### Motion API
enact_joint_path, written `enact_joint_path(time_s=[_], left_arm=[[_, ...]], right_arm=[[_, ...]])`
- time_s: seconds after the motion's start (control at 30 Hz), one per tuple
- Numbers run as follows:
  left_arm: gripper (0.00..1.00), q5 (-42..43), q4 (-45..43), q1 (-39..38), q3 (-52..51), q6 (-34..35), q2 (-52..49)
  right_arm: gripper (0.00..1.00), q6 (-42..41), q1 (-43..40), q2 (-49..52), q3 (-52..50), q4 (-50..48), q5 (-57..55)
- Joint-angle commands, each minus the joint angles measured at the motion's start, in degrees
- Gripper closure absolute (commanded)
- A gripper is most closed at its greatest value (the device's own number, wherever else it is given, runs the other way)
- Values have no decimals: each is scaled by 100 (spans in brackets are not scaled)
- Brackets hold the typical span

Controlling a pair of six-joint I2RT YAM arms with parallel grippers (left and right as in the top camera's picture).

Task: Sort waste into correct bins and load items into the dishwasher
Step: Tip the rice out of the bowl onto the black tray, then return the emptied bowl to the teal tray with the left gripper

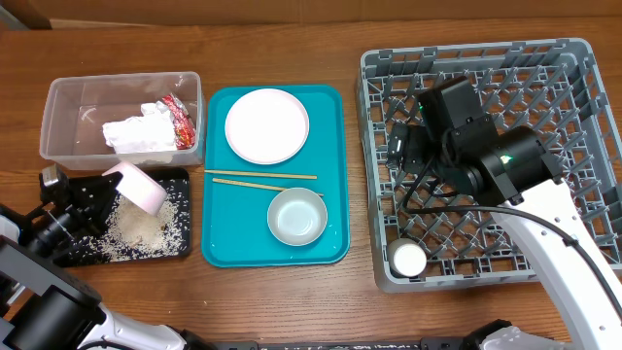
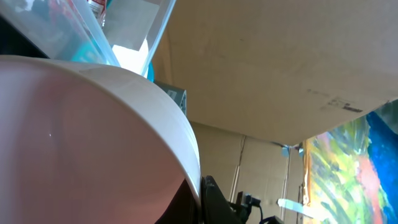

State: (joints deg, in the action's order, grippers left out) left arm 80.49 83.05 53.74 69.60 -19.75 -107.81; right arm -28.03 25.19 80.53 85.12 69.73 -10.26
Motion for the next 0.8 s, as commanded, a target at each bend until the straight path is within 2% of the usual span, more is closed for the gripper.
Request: enact_joint_path(time_s=[0.0, 0.07, 0.17, 0.2, 0.27, 0.4, 0.47, 0.53, 0.63, 0.77], left_arm=[[96, 2, 369, 22, 111, -820, -11], [96, -118, 726, 24, 334, -1314, -9], [96, -363, 1156, -28, 654, -1593, -7], [96, -586, 1388, -197, 859, -1895, 61], [96, -1075, 1384, -695, 1001, -1891, 367], [96, -1360, 1121, -1698, 1019, -1864, 787], [96, -1587, 721, -2260, 1019, -1458, 898], [96, -2059, 188, -2771, 1019, -632, 925], [96, -3206, -634, -3626, 1019, 785, 925], [96, -4780, -1182, -4715, 1016, 1628, 925]], right_arm=[[2, 42, -17, -9, 109, -4, 2], [2, 42, -17, -9, 109, -13, 2], [2, 42, -17, -9, 109, -28, 2], [2, 42, -17, -9, 109, -33, 0], [2, 42, -17, -9, 109, -57, 2], [2, 39, -17, -9, 109, -94, 4], [2, 39, -17, -9, 109, -118, 7], [2, 42, -17, -9, 109, -133, 7], [2, 42, -17, -9, 109, -155, 4], [2, 42, -17, -9, 109, -155, 4]])
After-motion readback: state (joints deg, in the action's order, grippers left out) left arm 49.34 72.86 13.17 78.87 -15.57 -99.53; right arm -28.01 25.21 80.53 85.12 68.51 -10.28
